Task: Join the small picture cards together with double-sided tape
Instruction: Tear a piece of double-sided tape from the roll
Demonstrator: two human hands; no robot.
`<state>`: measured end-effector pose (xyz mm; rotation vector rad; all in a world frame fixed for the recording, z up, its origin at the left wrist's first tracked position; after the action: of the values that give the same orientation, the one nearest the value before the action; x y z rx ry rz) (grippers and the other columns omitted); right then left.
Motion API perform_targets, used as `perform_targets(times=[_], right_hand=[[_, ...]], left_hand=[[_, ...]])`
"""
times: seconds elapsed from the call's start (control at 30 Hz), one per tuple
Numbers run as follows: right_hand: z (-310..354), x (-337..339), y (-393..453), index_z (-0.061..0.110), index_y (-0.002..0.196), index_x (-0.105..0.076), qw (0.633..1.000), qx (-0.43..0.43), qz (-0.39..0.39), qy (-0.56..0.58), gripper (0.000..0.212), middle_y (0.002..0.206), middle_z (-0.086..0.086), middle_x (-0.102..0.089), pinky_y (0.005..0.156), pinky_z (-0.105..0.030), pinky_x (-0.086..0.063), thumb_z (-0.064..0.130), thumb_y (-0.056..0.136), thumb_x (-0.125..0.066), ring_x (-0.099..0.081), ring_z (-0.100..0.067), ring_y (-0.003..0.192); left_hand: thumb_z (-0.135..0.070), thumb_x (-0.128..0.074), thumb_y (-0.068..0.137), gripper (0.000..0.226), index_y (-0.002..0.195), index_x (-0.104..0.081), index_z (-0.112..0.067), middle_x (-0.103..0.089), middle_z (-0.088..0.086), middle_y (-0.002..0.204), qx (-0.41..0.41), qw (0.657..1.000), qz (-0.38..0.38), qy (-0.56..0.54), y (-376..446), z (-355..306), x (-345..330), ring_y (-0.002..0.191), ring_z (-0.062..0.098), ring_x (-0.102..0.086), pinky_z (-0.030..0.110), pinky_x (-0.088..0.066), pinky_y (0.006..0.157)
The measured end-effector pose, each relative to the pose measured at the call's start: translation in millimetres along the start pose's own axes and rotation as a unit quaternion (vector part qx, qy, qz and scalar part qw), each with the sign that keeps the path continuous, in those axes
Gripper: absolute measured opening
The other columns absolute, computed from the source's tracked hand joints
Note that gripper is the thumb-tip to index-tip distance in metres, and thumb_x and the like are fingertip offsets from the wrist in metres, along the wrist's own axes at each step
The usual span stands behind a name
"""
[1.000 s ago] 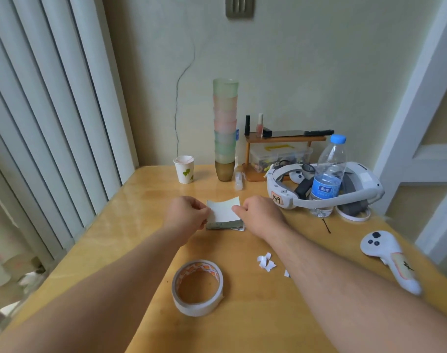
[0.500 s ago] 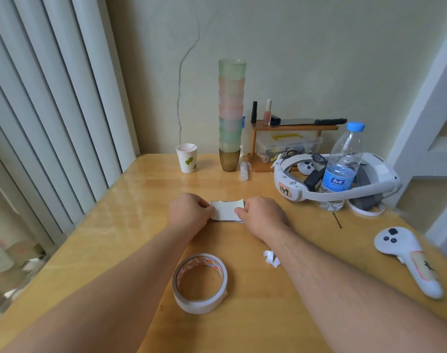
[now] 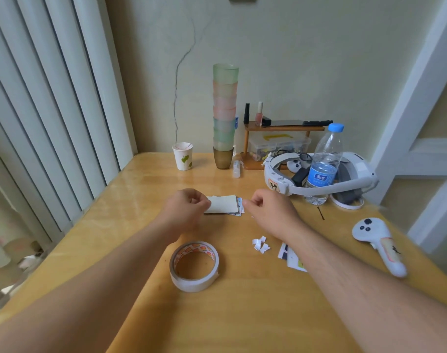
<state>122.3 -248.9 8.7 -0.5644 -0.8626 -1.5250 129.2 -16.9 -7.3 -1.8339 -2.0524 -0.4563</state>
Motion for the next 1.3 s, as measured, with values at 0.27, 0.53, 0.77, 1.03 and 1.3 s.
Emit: perform_targets(times=[0.27,0.53,0.77,1.03,1.3], right_hand=[[11,-9,-75,0.026,0.079,-0.069,0.998,0.032,0.014,0.052,0.021,0.065,0.016,-0.063,0.060,-0.019,-0.042,0.038,0.095,-0.064,-0.057,0.001,0.065],[22,-38,-104,0.033,0.096,-0.076,0.993,0.074,0.076,0.053,0.012,0.080,0.017,-0.071,0.078,-0.028,-0.054,0.033,0.095,-0.064,-0.063,-0.002,0.079],[19,-36,-106,0.038,0.110,-0.074,0.988,0.088,0.074,0.105,0.039,0.065,0.044,-0.055,0.057,-0.013,-0.036,0.011,0.088,-0.056,-0.053,-0.001,0.055],[25,-31,-107,0.034,0.107,-0.078,0.982,0.137,-0.017,0.127,0.022,0.105,0.024,-0.067,0.075,-0.024,-0.053,0.025,0.087,-0.075,-0.063,-0.006,0.070],[18,-32,-103,0.035,0.082,-0.075,0.982,0.104,0.003,0.156,0.010,0.075,0.024,-0.066,0.060,-0.020,-0.043,0.028,0.086,-0.080,-0.054,-0.005,0.060]], left_hand=[[-0.027,-0.074,0.095,0.008,0.088,-0.076,-0.026,-0.073,-0.011,0.082,-0.160,0.960,0.178,0.144,-97,-20,19,0.067,0.000,-0.060,0.012,-0.046,0.064],[-0.041,-0.077,0.083,0.022,0.086,-0.057,-0.048,-0.065,-0.024,0.076,-0.270,0.885,0.167,0.341,-121,3,8,0.072,-0.002,-0.062,0.010,-0.041,0.065],[-0.033,-0.080,0.080,0.009,0.083,-0.073,-0.028,-0.070,-0.013,0.071,-0.218,0.962,0.073,0.144,-118,4,2,0.061,0.006,-0.057,0.015,-0.045,0.058],[-0.020,-0.082,0.083,0.010,0.086,-0.074,-0.025,-0.073,-0.006,0.077,-0.196,0.978,0.051,0.053,-113,12,-5,0.065,0.007,-0.060,0.017,-0.047,0.063],[-0.036,-0.072,0.080,0.014,0.087,-0.068,-0.025,-0.067,-0.004,0.071,-0.220,0.971,0.080,0.050,-117,10,-7,0.060,0.007,-0.052,0.021,-0.045,0.060]])
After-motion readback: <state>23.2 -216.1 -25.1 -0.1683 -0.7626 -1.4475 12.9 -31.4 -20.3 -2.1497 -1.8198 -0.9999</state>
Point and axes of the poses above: each hand's wrist, its own y-axis towards the middle knuckle, its own x-axis out of the back of the hand, z = x × y, the point moved 5 cm from there along y, towards the middle knuckle
